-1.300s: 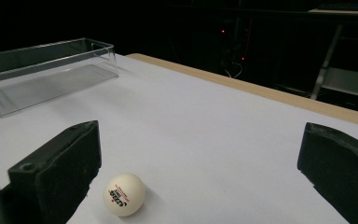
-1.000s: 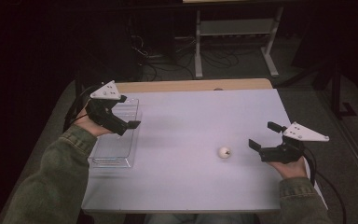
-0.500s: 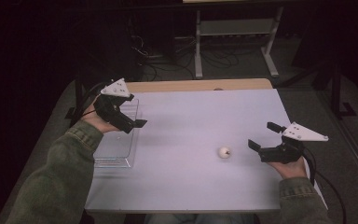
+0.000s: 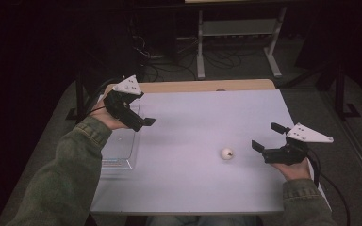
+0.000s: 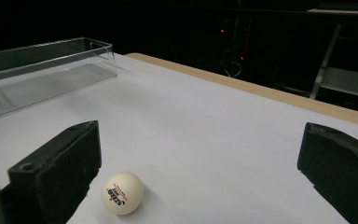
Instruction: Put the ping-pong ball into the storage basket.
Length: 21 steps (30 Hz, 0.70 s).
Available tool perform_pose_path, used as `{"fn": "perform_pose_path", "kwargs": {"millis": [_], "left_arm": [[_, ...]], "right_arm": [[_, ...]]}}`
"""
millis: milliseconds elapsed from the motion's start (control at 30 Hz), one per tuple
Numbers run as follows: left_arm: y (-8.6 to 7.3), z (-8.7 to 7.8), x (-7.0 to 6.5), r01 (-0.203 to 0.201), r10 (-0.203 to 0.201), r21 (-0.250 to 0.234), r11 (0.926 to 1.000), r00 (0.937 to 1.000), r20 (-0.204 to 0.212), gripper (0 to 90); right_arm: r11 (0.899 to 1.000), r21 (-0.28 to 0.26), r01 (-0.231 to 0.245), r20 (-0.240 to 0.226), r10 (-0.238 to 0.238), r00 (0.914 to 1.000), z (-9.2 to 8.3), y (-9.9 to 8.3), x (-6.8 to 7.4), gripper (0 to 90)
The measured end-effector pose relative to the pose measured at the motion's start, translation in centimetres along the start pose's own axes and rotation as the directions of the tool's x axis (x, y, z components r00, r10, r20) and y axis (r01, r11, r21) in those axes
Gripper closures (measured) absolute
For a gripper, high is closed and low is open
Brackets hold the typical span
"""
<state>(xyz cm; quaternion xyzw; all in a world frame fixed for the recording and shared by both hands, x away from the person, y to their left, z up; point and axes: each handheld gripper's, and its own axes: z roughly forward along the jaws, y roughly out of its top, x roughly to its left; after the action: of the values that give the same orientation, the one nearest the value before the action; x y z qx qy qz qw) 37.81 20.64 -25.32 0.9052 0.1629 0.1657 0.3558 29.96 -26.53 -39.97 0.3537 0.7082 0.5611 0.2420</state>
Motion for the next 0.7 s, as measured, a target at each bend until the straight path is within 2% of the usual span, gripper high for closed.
{"fn": "perform_pose_path", "kwargs": {"millis": [233,700], "left_arm": [[0.6,0.8,-0.3,-0.021,0.021,0.025,0.9995,0.9997,0.012,0.0],[1.8,1.6,-0.5,-0.040,0.039,0.020,0.9990,0.9990,0.019,0.0]], "right_arm": [[1.000,-0.006,-0.004,0.000,0.004,1.0000,-0.1,0.0,0.0,0.0],[1.000,-0.011,-0.009,0.000,0.009,1.0000,-0.2,0.0,-0.2,0.0]]}}
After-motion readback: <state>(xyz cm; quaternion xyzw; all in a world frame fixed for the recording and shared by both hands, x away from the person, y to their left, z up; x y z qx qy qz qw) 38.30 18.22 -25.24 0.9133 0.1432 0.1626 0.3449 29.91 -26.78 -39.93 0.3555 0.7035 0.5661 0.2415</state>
